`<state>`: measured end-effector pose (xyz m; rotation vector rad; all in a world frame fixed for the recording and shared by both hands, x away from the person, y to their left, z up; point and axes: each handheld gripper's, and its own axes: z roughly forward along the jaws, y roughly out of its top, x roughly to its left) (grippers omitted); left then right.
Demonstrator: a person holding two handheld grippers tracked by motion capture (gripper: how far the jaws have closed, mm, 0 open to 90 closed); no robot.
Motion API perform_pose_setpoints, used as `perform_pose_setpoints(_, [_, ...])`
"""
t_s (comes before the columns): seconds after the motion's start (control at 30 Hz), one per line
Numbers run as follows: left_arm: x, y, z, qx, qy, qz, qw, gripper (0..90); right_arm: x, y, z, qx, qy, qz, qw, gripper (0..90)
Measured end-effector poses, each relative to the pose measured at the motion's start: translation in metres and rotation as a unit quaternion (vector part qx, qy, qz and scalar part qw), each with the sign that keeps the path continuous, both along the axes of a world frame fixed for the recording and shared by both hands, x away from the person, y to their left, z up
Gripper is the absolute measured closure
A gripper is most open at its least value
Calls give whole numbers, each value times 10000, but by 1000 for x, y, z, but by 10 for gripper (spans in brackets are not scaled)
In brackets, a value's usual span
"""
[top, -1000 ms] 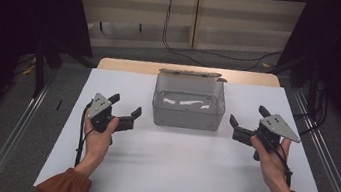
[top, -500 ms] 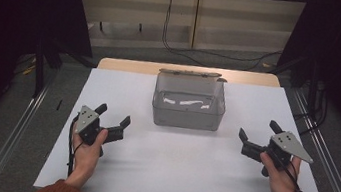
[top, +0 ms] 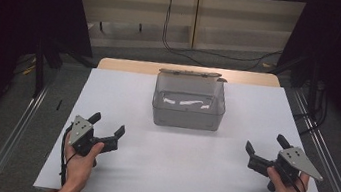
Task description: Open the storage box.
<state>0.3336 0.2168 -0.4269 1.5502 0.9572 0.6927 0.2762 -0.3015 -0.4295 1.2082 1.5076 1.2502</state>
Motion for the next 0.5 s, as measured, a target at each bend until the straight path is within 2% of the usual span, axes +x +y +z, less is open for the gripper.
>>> perform_pose_setpoints(0.07, [-5,3,0,-27,-23,40,10000,27,-4,-3,-2,73,3,-59,10000,0])
perform_pose_setpoints(0.13, [-9,6,0,-51,-26,20,10000,28,-8,-4,-4,42,-10,-50,10000,0])
perform_pose_setpoints(0.2, [-14,7,-2,-93,31,153,9998,27,-11,-3,-7,13,-19,-14,10000,0])
perform_pose_setpoints(0.27, [-18,7,-5,-1,112,118,9999,27,-13,-2,-9,-70,-17,48,10000,0])
perform_pose_setpoints(0.33, [-21,6,-7,133,155,78,9998,27,-12,-2,-11,-48,14,63,10000,0])
perform_pose_setpoints(0.5, [-17,4,-6,144,100,86,9998,28,-8,-1,-13,-37,11,30,10000,0])
